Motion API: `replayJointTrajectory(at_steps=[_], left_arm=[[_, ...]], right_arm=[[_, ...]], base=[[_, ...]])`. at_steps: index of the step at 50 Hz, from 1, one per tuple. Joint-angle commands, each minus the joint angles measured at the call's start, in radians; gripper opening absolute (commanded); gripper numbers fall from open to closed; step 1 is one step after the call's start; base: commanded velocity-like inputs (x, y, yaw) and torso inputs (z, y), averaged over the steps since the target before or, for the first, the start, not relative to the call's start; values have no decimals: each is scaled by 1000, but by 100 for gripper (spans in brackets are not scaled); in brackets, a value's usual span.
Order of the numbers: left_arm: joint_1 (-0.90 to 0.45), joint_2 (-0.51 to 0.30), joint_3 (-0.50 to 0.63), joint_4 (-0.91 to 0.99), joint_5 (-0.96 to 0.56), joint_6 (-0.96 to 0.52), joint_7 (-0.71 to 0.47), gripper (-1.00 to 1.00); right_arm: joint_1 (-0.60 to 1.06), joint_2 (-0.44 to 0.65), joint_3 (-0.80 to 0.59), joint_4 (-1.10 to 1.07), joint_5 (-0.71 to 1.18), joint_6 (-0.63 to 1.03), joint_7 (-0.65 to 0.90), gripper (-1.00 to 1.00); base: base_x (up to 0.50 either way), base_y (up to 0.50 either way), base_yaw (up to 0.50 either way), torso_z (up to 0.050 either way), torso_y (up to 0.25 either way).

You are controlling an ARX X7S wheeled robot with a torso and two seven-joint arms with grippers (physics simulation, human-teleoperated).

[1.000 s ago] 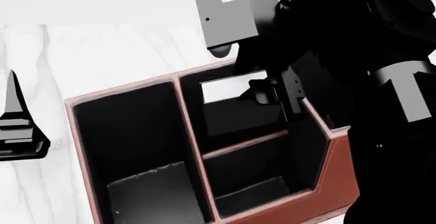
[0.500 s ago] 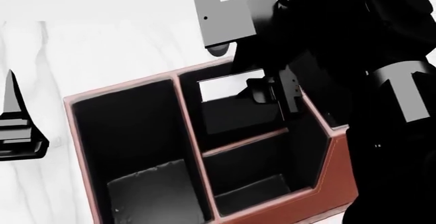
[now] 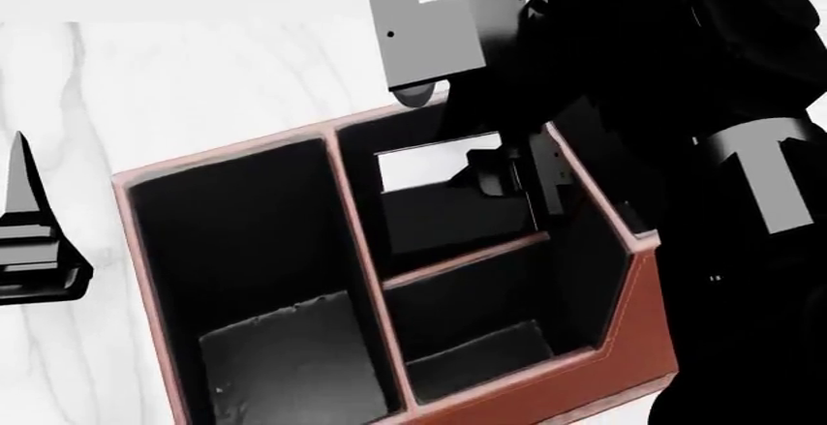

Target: Pick up the book and place it in the front compartment of the caddy.

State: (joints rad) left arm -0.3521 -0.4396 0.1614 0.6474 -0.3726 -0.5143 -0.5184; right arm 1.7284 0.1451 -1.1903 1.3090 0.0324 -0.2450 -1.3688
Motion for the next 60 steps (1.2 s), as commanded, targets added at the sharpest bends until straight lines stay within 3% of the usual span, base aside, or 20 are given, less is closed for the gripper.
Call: replayJointTrajectory(at_steps=[1, 37, 60], left_arm=[[-1, 17, -18, -13, 23, 18, 16, 100], [1, 11, -22, -14, 16, 24, 8, 100], [17, 11, -14, -15, 19, 36, 1, 100]], right_arm=[[5, -19, 32, 0, -32, -3, -1, 100], [72, -21, 25, 0, -34, -46, 70, 100], [197, -41, 35, 0, -39, -135, 295, 100]], base=[[0, 0, 0, 0, 0], [0, 0, 0, 0, 0], [0, 0, 0, 0, 0]])
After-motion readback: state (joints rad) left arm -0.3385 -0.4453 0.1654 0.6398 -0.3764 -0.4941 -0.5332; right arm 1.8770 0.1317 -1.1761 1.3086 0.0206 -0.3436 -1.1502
